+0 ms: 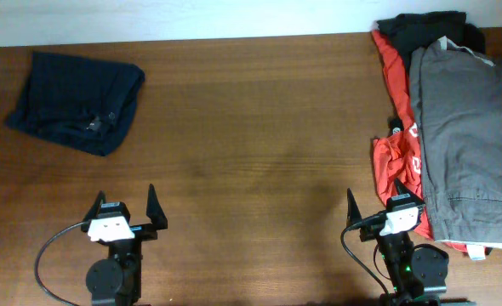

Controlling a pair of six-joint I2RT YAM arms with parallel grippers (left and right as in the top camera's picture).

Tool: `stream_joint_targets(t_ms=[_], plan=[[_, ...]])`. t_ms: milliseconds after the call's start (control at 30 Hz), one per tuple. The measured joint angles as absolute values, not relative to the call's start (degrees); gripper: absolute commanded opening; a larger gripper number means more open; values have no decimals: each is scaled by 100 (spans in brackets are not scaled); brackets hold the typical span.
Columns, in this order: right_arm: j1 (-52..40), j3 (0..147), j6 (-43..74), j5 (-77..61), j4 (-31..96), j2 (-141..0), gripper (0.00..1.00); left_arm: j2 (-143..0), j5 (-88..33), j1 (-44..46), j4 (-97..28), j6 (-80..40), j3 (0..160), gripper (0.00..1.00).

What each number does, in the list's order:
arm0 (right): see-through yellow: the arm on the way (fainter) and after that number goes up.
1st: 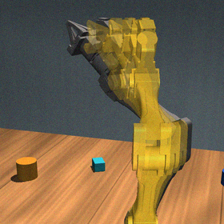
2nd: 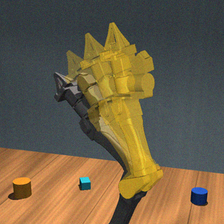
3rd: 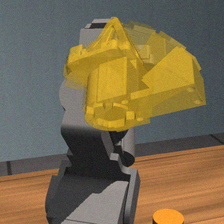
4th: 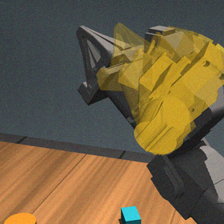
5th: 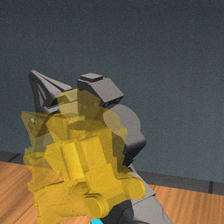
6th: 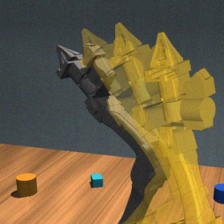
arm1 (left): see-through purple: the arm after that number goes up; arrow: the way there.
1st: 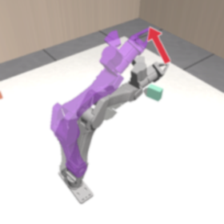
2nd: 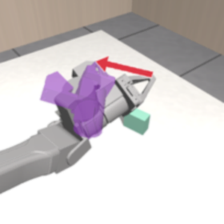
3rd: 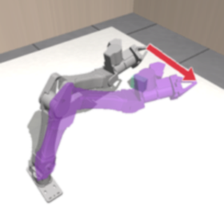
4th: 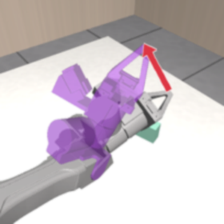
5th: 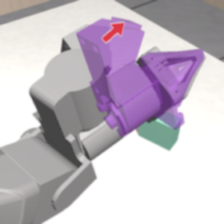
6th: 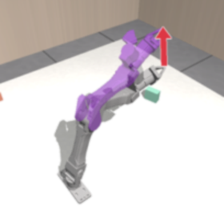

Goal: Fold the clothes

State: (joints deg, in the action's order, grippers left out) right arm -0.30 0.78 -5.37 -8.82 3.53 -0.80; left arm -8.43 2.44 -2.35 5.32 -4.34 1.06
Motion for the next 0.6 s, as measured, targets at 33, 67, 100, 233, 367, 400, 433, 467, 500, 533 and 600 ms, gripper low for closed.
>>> stream_joint_targets(t_ms=[33, 67, 100, 233, 367, 400, 433, 467, 500, 533, 600], plan=[[-30, 78, -537, -880, 353, -78, 99, -779, 279, -235, 412, -434, 106, 99], [-30, 78, -537, -882, 353, -80, 99, -714, 307, -235, 281, -434, 104, 99], [-30, 78, -534, -880, 353, -80, 99, -633, 331, -235, 95, -434, 104, 99], [-30, 78, -539, -880, 353, -78, 99, -320, 370, -235, -443, -427, 75, 99], [-30, 78, -534, -882, 353, -80, 99, -95, 351, -235, -445, -425, 75, 99], [-30, 75, -534, -882, 353, -80, 99, -89, 344, -235, -445, -425, 75, 99], [-30, 78, -537, -882, 353, -80, 99, -89, 342, -235, -447, -425, 75, 99], [-30, 78, -541, -882, 353, -80, 99, -89, 340, -235, -449, -425, 75, 99], [-30, 78, -537, -882, 353, -80, 99, -89, 340, -235, -449, -423, 75, 99], [-30, 78, -539, -882, 353, -80, 99, -89, 340, -235, -449, -421, 75, 99], [-30, 78, -534, -882, 353, -80, 99, -89, 338, -235, -449, -412, 75, 99]])
